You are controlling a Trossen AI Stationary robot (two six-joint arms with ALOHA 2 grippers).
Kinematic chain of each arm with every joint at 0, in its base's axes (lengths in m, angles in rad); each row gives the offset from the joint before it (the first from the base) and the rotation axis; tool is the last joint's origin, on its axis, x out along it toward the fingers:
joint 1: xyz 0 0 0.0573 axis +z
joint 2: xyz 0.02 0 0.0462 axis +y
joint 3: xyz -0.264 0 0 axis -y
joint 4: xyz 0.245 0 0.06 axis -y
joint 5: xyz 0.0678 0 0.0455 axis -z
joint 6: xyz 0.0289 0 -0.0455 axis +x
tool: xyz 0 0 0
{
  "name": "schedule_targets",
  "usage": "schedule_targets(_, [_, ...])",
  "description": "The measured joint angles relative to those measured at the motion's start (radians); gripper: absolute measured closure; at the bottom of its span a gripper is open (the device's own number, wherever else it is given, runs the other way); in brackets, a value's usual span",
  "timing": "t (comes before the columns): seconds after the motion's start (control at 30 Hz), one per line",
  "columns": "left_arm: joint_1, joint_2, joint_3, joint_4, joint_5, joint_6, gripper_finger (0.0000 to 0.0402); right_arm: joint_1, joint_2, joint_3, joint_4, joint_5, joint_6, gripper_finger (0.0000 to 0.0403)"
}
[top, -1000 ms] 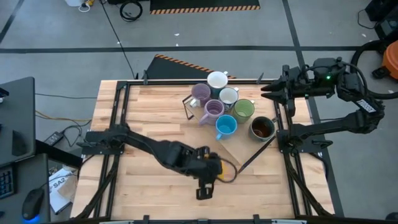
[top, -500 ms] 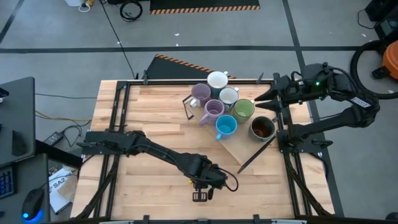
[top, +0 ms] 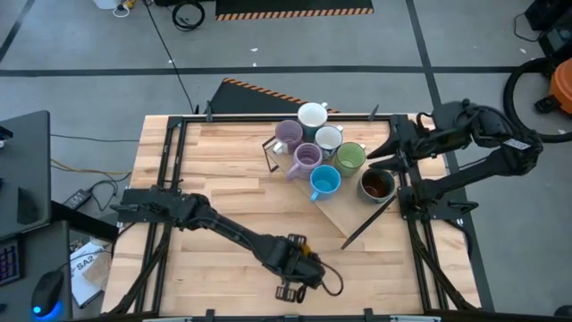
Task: Place coffee mugs
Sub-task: Put the yellow mug on the shelf
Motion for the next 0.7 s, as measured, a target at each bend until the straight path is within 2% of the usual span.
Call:
schedule_targets(0.1, [0.003, 0.000, -0.039, 0.064, 0.000, 0.007, 0.0361, 0.016, 0.004, 0.000, 0.001, 0.018, 0.013, 0.0290])
schedule_targets(0.2, [0.017, -0.001, -0.063, 0.041, -0.014, 0.006, 0.0361, 0.039, 0.014, 0.000, 0.002, 0.021, 0.017, 0.0290])
schedule_targets(0.37, [0.036, -0.001, -0.080, 0.022, -0.104, -0.024, 0.0361, 0.084, 0.032, 0.000, 0.004, 0.029, 0.041, 0.0290])
schedule_targets(0.7, [0.072, -0.001, -0.080, 0.011, -0.083, -0.060, 0.0358, 0.148, 0.037, 0.000, 0.032, 0.076, 0.096, 0.0290])
